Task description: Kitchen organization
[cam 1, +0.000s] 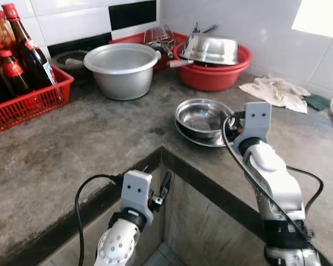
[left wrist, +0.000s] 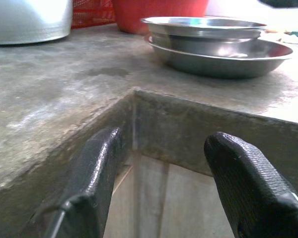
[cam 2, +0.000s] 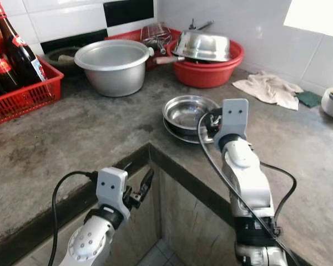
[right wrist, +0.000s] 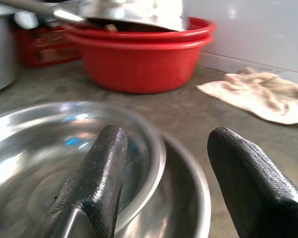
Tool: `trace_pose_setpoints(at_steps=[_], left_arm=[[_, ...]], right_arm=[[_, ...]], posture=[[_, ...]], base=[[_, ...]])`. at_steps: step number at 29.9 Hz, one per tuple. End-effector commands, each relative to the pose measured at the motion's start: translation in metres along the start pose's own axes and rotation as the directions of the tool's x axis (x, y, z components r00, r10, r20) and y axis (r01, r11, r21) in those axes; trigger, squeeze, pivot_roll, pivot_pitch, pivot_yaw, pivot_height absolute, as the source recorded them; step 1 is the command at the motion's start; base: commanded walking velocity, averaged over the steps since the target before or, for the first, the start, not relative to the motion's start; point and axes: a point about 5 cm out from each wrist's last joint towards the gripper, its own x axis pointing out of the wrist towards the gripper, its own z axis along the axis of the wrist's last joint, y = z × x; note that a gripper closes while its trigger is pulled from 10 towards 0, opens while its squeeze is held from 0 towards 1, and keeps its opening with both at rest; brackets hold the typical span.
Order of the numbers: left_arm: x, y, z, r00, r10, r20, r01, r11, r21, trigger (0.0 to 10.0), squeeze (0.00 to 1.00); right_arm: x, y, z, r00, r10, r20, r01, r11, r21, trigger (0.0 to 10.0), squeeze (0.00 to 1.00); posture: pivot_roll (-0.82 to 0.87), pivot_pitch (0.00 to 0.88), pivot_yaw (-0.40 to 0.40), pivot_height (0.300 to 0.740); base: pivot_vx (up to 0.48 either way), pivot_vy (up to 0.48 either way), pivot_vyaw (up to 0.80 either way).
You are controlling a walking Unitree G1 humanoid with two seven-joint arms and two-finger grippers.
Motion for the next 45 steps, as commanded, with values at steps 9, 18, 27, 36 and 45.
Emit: trace_pose_setpoints(at_steps=[9,18,27,36,45], left_arm=[[-0.001,-0.007,0.003,0.999,-0.048,0.018,0.048,0.998,0.027,10.0,0.00],[-0.001,-0.009,0.002,0.998,-0.053,0.015,0.052,0.998,0.035,10.0,0.00],[0.000,-0.009,0.001,0.999,-0.053,0.011,0.053,0.998,0.035,10.0,0.00],[0.000,-0.009,0.000,0.999,-0.050,0.010,0.049,0.998,0.034,10.0,0.00],[0.000,-0.010,0.000,0.999,-0.052,0.007,0.052,0.998,0.034,10.0,0.00]], right_arm=[[0.017,-0.012,0.004,0.988,0.014,-0.152,0.002,0.995,0.101,10.0,1.00],[0.026,-0.009,0.013,0.968,0.092,-0.233,-0.037,0.973,0.230,10.0,0.00],[0.030,0.001,0.006,0.916,0.185,-0.356,-0.077,0.952,0.296,10.0,0.00],[0.030,0.008,0.001,0.878,0.234,-0.417,-0.100,0.943,0.318,10.0,0.00],[0.028,0.014,-0.009,0.807,0.312,-0.501,-0.062,0.889,0.454,0.0,0.00]], posture=[[0.05,0.078,-0.052,0.740],[0.05,0.080,-0.054,0.740],[0.06,0.076,-0.061,0.740],[0.06,0.069,-0.065,0.740],[0.06,0.064,-0.066,0.740]], base=[[0.000,0.000,0.00],[0.000,0.000,0.00],[0.000,0.000,0.00],[0.000,0.000,0.00],[0.000,0.000,0.00]])
